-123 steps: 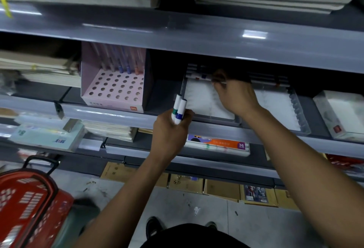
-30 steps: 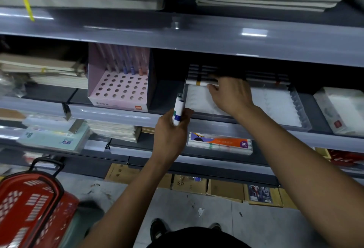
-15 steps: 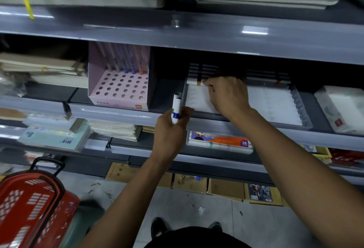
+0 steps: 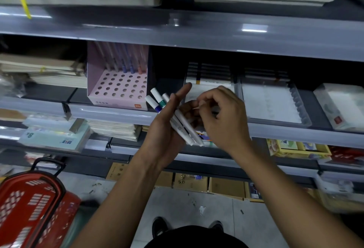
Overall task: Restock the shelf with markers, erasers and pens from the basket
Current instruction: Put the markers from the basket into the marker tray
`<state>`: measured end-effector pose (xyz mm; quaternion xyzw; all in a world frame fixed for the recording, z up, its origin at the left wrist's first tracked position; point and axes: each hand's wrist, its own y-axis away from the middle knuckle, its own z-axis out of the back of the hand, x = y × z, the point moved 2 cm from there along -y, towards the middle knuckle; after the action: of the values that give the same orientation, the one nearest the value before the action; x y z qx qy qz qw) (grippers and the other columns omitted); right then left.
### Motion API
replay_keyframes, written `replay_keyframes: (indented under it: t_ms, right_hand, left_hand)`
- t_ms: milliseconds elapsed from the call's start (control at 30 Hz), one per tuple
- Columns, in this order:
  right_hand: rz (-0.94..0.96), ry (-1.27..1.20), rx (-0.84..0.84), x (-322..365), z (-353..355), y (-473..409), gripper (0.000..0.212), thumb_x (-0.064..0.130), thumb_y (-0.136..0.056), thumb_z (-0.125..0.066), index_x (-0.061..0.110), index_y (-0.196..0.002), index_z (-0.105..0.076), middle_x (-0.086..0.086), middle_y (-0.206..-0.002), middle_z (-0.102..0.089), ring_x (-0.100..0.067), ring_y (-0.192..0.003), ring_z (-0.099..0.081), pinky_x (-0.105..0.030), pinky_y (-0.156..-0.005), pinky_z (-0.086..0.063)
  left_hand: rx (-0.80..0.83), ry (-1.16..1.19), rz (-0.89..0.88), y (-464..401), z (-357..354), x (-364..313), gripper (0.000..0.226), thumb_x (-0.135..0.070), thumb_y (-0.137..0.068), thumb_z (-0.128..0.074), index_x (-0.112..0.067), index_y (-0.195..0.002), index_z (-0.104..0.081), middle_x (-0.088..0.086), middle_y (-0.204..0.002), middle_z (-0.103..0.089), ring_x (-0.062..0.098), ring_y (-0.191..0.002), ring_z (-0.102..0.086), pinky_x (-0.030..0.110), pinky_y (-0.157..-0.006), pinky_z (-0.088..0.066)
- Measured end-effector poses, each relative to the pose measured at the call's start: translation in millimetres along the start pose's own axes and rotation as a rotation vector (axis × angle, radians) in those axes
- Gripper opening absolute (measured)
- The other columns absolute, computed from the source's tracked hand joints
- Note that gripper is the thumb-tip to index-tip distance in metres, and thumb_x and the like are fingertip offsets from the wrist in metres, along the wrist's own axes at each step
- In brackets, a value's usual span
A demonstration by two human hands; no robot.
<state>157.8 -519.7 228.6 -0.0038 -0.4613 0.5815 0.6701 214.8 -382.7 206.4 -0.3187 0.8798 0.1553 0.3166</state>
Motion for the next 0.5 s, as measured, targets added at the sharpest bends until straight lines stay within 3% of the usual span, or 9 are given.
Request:
replay_keyframes:
  t_ms: [100, 267, 500]
  right_hand:
    - [-0.059, -0.141, 0.114, 10.7, 2.0, 11.7, 0.014, 0.026, -0.095, -0.065, 0.015, -0.103, -0.068, 0.005, -0.085, -0.068, -0.014, -0.082, -0.067, -0.043, -0.07, -0.057]
    - [-0.097, -0.164, 0.288, 18.8, 0.6, 18.3, 0.019, 0.035, -0.093, -0.07, 0.021, -0.106, -0.073, 0.014, -0.091, -0.071, -0.007, -0.084, -0.067, -0.035, -0.073, -0.058]
    - [-0.112, -0.091, 0.321, 10.6, 4.4, 15.1, 0.02, 0.029, -0.095, -0.07, 0.028, -0.115, -0.074, 0.014, -0.093, -0.064, -0.006, -0.086, -0.063, -0.037, -0.078, -0.057]
  left_hand:
    - [0.001, -0.034, 0.011, 0.7, -2.4, 0.3, 0.047, -0.037, -0.112, -0.036, -0.022, -0.156, -0.047, 0.027, -0.15, -0.053, 0.041, -0.137, -0.056, 0.051, -0.109, -0.047]
    - [-0.032, -0.083, 0.007, 0.2, -6.1, 3.1, 0.048, -0.038, -0.11, -0.037, -0.025, -0.155, -0.049, 0.03, -0.155, -0.045, 0.04, -0.14, -0.053, 0.054, -0.119, -0.039]
    - [-0.078, -0.076, 0.001, -0.6, -6.1, 4.4, 0.053, -0.042, -0.104, -0.045, -0.02, -0.152, -0.053, 0.027, -0.141, -0.061, 0.037, -0.13, -0.062, 0.044, -0.102, -0.054]
